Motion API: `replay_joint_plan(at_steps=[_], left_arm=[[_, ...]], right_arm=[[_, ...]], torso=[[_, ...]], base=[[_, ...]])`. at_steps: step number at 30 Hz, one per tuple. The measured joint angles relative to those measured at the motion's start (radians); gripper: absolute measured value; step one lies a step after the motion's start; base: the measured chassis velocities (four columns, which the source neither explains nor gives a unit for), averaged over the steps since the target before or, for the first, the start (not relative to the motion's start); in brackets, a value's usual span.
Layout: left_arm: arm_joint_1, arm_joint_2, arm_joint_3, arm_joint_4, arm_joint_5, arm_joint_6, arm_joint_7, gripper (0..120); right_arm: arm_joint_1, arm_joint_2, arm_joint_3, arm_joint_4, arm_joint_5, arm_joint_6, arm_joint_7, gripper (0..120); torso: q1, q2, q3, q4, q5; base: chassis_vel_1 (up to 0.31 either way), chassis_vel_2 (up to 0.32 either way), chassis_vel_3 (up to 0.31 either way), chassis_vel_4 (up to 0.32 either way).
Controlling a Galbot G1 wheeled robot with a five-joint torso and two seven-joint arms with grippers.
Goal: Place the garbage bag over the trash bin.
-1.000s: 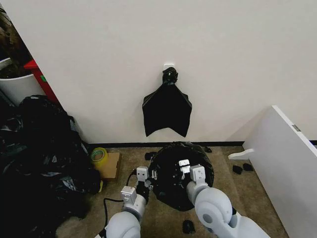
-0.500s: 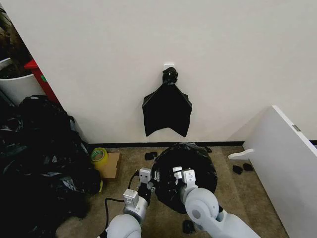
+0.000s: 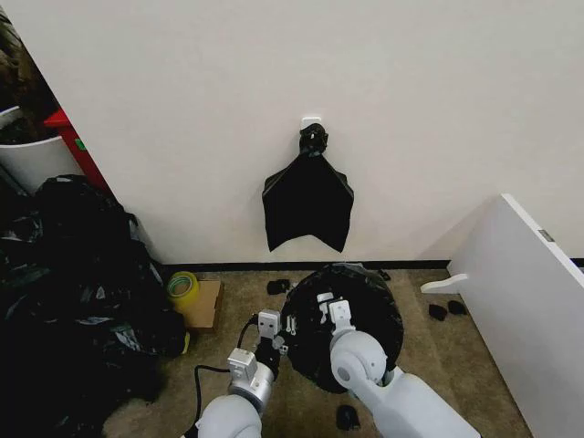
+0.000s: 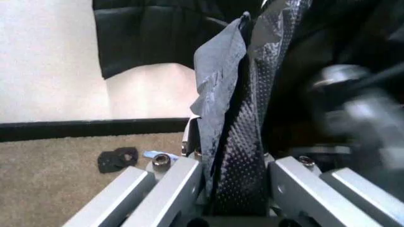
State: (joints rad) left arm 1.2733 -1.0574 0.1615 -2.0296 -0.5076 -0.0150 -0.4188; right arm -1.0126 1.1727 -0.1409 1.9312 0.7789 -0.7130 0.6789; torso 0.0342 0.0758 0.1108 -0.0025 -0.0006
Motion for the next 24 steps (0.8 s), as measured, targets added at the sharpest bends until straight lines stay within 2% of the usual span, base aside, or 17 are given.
replay_joint_plan(at_steps=[1,7,10,17,24], left_arm=[[-0.001,0.0,-0.003,0.003,0.0,-0.001,0.0,0],[-0.001,0.003,0.0,0.002,-0.001,-0.002,0.0,0],[0.002,0.003,0.001,-0.011,-0.024,-0.001,0.001,0],[0.009,0.008,-0.001,-0.023,-0.028,0.002,0.002,0],[0.013,0.006,-0.002,-0.026,-0.041,0.011,-0.001,0]], right_arm=[[-0.012,-0.033,-0.005,0.063,0.092,-0.015,0.042,0],[-0.028,-0.051,-0.013,0.101,0.201,-0.02,0.107,0],[-0.038,-0.028,-0.027,0.021,0.107,-0.02,0.098,0],[-0.021,0.001,-0.029,-0.062,-0.061,-0.016,0.048,0],[-0.025,0.007,-0.016,-0.129,-0.227,0.072,-0.049,0]], torso=[[0.0,0.0,0.0,-0.0001,-0.0003],[0.0,0.0,0.0,-0.0001,0.0],[0.0,0.0,0.0,-0.0001,0.0002],[0.0,0.0,0.0,0.0001,-0.0001],[0.0,0.0,0.0,0.0001,0.0001]], base=[[0.0,0.0,0.0,0.0],[0.0,0.0,0.0,0.0],[0.0,0.0,0.0,0.0],[0.0,0.0,0.0,0.0],[0.0,0.0,0.0,0.0]])
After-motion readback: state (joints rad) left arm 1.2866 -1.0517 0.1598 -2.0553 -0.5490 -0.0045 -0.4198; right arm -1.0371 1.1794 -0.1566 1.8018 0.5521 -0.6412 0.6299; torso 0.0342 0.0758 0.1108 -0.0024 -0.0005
